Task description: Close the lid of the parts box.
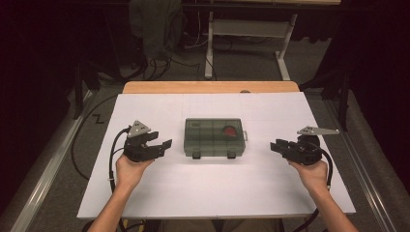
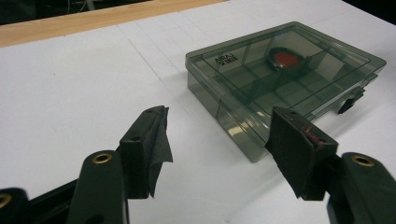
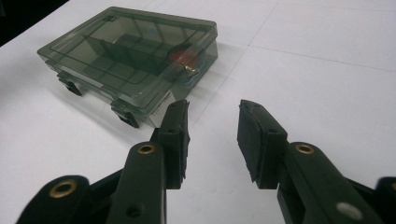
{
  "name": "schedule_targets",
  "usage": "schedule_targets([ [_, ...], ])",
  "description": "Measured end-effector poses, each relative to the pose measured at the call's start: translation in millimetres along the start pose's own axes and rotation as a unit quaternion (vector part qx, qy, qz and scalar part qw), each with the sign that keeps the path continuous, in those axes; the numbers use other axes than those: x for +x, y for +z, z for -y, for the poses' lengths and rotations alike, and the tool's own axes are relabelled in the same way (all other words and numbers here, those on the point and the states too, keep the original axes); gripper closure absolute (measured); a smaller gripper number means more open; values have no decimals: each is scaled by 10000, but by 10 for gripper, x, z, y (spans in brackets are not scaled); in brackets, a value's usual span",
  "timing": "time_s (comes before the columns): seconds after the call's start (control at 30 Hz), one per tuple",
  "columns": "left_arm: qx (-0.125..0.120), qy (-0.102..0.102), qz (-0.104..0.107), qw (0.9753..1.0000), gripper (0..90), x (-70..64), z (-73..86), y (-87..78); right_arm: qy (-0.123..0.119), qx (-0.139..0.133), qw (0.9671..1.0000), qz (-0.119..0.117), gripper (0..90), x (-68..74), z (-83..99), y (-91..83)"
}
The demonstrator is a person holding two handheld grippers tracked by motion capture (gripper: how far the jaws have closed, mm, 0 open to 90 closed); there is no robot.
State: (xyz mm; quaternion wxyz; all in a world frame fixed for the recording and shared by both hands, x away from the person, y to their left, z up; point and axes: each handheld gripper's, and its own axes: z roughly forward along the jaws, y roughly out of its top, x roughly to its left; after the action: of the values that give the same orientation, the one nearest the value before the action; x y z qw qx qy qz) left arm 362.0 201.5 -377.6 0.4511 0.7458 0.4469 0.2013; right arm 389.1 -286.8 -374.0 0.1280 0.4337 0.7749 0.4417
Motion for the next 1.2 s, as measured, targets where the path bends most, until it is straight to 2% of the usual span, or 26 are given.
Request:
schedule_targets([
  [0.43,-116,-71,-58,9999,374,26,107,-68,-27,-180,9998,7,618,-4,117,-80],
  [1.2,-215,-123,-184,9995,358,61,290,-114,-91,-423,9990,97,569,-13,320,-118],
])
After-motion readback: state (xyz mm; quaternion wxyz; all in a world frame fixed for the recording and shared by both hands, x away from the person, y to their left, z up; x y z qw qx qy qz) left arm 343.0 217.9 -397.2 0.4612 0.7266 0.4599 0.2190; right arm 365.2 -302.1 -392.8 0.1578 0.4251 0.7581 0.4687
